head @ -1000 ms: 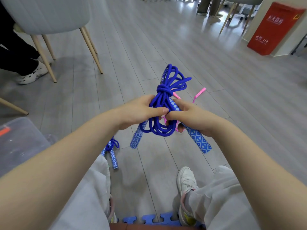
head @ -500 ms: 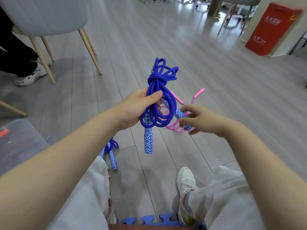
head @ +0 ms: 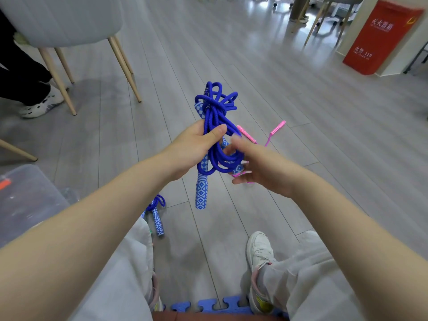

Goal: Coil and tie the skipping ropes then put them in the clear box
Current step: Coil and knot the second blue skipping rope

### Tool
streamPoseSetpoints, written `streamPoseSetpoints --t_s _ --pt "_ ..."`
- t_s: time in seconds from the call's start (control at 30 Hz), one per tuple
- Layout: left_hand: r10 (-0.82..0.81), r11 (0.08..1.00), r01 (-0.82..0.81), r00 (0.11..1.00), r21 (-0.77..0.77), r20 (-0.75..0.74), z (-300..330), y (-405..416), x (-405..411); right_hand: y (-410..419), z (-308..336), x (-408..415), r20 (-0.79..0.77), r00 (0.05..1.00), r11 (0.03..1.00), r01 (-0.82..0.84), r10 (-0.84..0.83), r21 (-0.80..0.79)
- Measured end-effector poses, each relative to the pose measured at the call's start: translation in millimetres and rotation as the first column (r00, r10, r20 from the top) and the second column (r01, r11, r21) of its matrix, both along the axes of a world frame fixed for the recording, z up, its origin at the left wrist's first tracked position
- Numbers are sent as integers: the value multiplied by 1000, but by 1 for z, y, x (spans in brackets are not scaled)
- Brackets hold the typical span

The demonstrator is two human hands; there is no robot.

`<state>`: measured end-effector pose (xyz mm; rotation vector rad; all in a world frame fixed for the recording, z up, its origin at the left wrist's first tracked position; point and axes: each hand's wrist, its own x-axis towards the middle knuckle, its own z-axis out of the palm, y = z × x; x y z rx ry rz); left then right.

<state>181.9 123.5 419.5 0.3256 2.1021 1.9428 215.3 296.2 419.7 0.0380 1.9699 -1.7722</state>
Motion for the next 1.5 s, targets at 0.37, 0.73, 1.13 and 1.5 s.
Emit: streamPoseSetpoints --t_s 0.37,0.73,1.13,1.5 --pt "-47 992 35 994 124 97 -11 11 5 -8 -8 0 -236 969 946 136 -66 293" --pt "-101 951 27 969 307 226 -8 12 7 -4 -9 -2 -185 983 956 68 -15 284" --pt "-112 937 38 974 346 196 -5 10 5 -2 -10 -5 -211 978 975 50 -3 218" --pt "-61 938 -16 976 347 208 -6 16 2 -7 -16 -5 -479 868 851 149 132 504"
